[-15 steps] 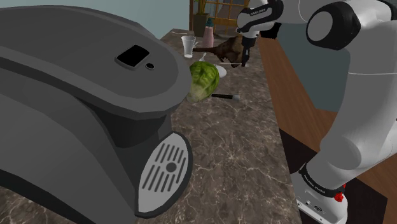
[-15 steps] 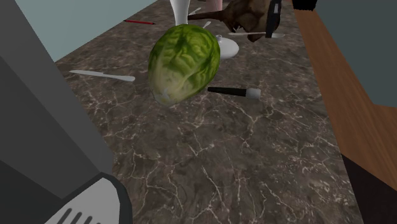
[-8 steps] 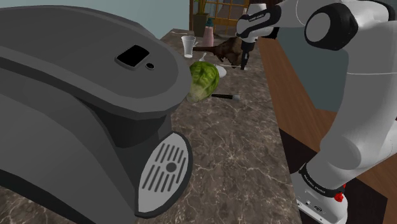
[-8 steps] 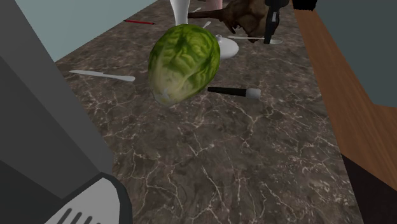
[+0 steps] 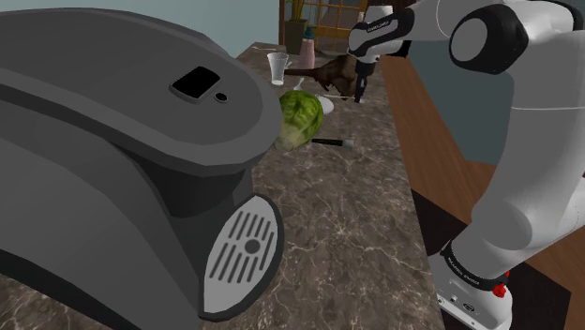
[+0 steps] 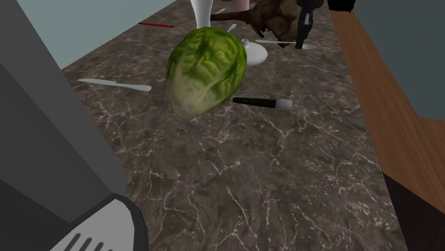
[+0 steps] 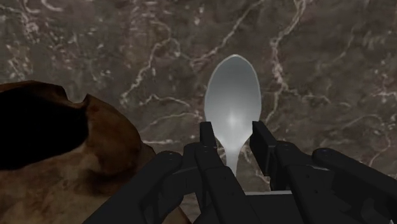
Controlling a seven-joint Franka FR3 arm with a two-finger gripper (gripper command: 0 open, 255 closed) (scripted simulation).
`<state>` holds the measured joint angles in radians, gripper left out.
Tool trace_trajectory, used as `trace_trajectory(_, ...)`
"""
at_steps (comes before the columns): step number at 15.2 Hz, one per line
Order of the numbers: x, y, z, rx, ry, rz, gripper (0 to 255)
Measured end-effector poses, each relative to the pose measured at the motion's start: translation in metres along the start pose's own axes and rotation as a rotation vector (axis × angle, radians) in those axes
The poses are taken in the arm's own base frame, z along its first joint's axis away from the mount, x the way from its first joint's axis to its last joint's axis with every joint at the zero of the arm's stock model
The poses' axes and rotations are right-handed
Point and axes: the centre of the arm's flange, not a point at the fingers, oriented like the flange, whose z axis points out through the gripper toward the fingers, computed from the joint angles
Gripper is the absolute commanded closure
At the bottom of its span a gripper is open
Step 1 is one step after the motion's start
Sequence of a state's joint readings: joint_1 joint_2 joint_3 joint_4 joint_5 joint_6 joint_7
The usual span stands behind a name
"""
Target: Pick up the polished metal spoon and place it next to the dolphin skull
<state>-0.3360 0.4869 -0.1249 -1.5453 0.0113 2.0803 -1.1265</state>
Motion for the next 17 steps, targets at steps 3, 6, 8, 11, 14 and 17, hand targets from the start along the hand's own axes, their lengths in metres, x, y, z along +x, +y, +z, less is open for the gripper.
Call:
trace_trajectory(3,0.006,-0.005,0.015,0.025,-0.011,-0.006,0)
trace_trajectory(6,0.005,-0.005,0.02,0.029,-0.012,-0.008,0)
trace_trajectory(8,0.003,-0.004,0.005,0.029,-0.013,-0.007,0)
trace_trajectory(11,0.004,-0.003,-0.023,0.028,-0.012,-0.007,0)
trace_trajectory(14,0.003,-0.002,-0.027,0.029,-0.012,-0.007,0)
trace_trajectory(17,0.003,-0.002,-0.027,0.029,-0.013,-0.007,0)
